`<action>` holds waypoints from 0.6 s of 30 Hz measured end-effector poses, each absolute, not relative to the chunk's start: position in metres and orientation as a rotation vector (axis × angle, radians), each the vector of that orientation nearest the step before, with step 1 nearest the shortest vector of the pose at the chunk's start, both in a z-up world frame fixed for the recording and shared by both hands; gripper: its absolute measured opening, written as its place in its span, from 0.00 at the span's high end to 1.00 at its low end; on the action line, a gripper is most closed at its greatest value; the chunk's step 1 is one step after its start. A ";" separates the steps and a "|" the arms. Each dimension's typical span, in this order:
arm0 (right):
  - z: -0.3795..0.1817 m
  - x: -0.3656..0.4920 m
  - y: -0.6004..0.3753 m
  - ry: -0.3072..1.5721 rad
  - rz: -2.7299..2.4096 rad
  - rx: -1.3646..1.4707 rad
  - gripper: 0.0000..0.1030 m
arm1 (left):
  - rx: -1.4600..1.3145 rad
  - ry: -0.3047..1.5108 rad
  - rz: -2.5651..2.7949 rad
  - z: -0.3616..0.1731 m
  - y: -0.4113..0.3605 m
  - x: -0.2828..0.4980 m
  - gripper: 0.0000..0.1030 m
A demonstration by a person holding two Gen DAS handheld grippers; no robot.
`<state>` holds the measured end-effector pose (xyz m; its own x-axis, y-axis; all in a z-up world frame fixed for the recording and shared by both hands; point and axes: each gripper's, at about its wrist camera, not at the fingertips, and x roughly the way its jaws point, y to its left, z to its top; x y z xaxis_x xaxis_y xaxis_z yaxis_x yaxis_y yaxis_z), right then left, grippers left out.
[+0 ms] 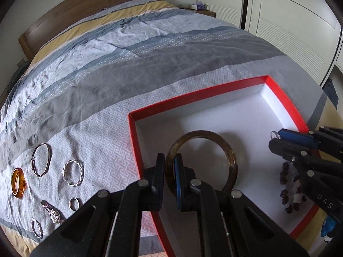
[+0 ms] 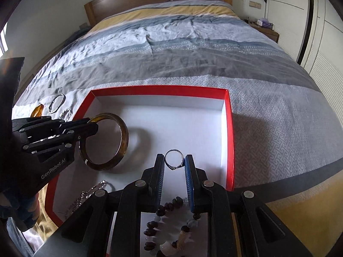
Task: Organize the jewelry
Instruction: 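Carry the bangle and ring with both grippers over the red box, then open both grippers to drop the bangle and ring into the box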
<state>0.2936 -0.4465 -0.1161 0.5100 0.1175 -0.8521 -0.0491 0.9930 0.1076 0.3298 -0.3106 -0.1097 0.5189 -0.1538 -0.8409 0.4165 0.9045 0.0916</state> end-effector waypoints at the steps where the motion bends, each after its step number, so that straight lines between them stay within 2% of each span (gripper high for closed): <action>1: -0.119 0.295 -0.446 1.044 0.100 0.062 0.81 | 0.311 0.968 -0.345 -0.112 -0.312 0.330 0.92; 12: -0.128 0.300 -0.437 1.101 0.100 -0.058 0.82 | 0.353 0.974 -0.342 -0.118 -0.319 0.334 0.91; 18: -0.123 0.296 -0.435 1.115 0.103 -0.071 0.72 | 0.305 0.998 -0.368 -0.113 -0.314 0.337 0.90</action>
